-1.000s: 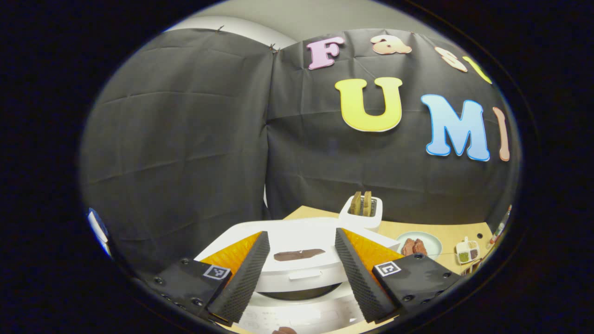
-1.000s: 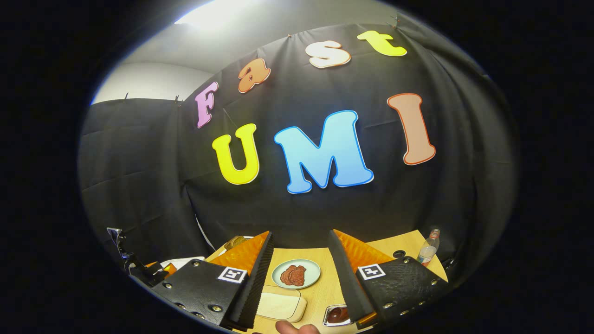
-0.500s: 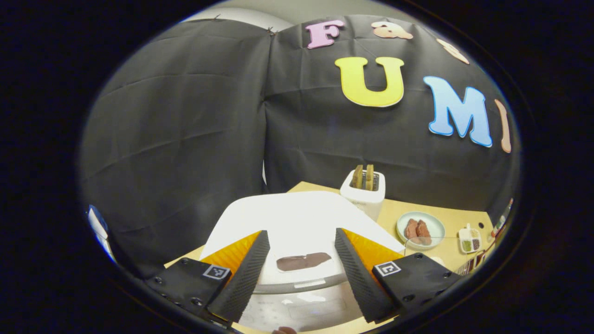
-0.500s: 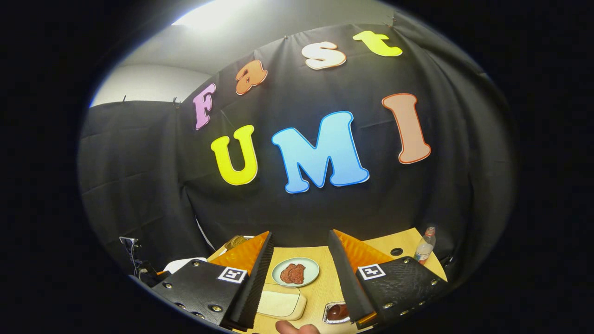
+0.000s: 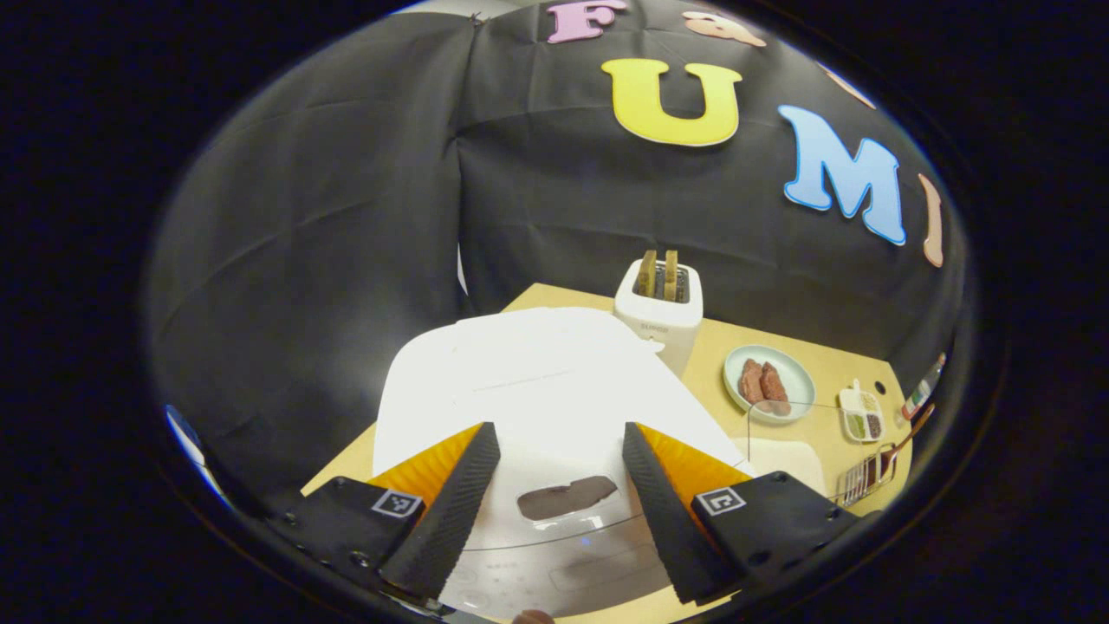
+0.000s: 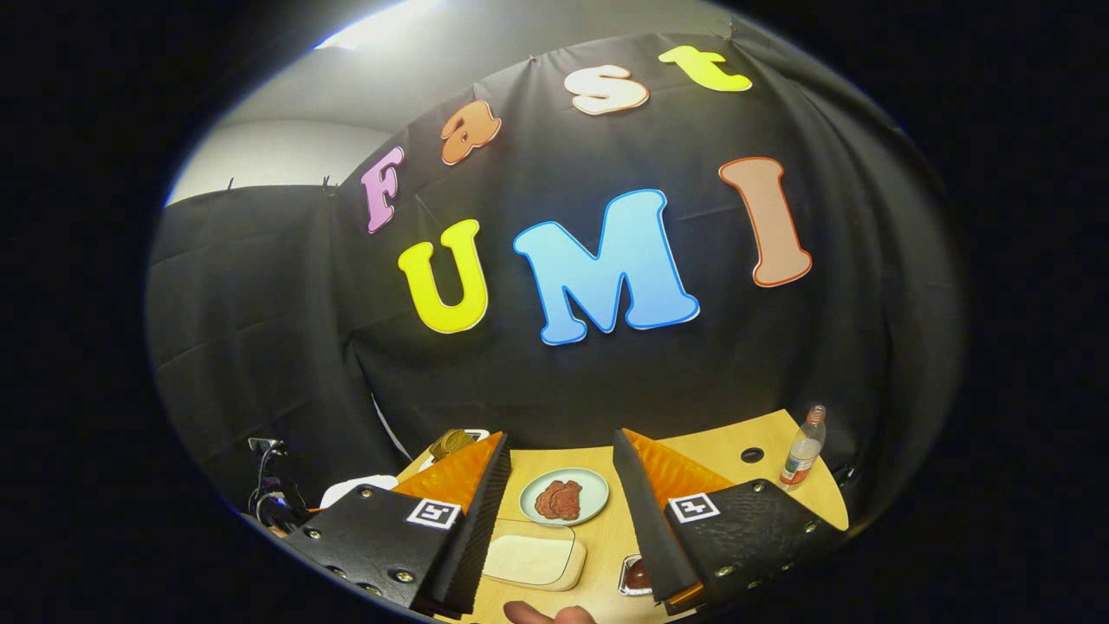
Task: Close the left gripper, press the button to open the rice cooker; take a wooden spoon from the chopstick holder with the right hand, scoop a spoonful of rice and pour it into the rice cooker, then put the wooden spoon back into the chopstick holder.
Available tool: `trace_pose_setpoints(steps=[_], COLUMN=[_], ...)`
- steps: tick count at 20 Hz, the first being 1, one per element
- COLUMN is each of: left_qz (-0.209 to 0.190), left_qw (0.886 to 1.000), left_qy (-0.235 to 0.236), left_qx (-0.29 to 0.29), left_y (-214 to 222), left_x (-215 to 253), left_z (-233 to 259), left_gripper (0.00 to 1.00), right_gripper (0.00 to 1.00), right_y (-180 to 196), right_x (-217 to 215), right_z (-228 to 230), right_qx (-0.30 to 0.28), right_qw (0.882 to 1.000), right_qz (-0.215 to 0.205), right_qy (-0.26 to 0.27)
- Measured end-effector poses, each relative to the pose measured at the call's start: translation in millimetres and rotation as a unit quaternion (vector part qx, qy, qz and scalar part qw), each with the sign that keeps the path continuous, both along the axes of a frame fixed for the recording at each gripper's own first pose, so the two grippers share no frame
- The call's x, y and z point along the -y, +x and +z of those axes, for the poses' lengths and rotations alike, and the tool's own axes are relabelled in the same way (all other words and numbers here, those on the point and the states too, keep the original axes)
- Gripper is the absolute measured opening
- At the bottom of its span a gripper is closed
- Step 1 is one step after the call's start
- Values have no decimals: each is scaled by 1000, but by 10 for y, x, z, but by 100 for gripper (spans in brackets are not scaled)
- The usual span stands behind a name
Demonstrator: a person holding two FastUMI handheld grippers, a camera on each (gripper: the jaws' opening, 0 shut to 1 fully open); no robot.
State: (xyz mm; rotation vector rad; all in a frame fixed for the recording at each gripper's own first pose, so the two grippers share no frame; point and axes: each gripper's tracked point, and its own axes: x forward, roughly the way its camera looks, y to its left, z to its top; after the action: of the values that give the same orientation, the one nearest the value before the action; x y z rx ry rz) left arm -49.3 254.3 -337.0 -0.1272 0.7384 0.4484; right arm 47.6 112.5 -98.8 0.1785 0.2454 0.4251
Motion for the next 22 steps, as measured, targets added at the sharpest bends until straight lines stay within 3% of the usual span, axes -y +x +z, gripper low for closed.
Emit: trace_pose_setpoints(steps=[4, 5, 7, 10, 13, 17, 22], left_qz=[-6, -1, 4, -31, -89, -164, -195], left_qw=[1000, 999, 992, 984, 967, 932, 917], left_qy=[8, -8, -18, 33, 45, 97, 59], left_qx=[17, 34, 121, 175, 236, 310, 342], left_y=[41, 59, 219, 417, 700, 905, 901], left_x=[-3, 42, 108, 178, 642, 1280, 1944], left_z=[56, 118, 553, 1227, 2088, 3055, 3414], left_gripper=[99, 98, 98, 98, 94, 98, 94], right_gripper=[72, 72, 73, 72, 72, 72, 72], right_y=[-68, -74, -76, -59, -51, -66, -154], right_x=[-1, 33, 111, 268, 393, 476, 439], right_z=[37, 56, 108, 180, 340, 620, 932], right_qx=[10, 13, 21, 27, 49, 86, 107], right_qw=[1000, 1000, 1000, 999, 997, 991, 988], right_qz=[4, 2, -8, -34, -55, -68, -91], right_qy=[-9, -15, -22, -24, -39, -77, -58])
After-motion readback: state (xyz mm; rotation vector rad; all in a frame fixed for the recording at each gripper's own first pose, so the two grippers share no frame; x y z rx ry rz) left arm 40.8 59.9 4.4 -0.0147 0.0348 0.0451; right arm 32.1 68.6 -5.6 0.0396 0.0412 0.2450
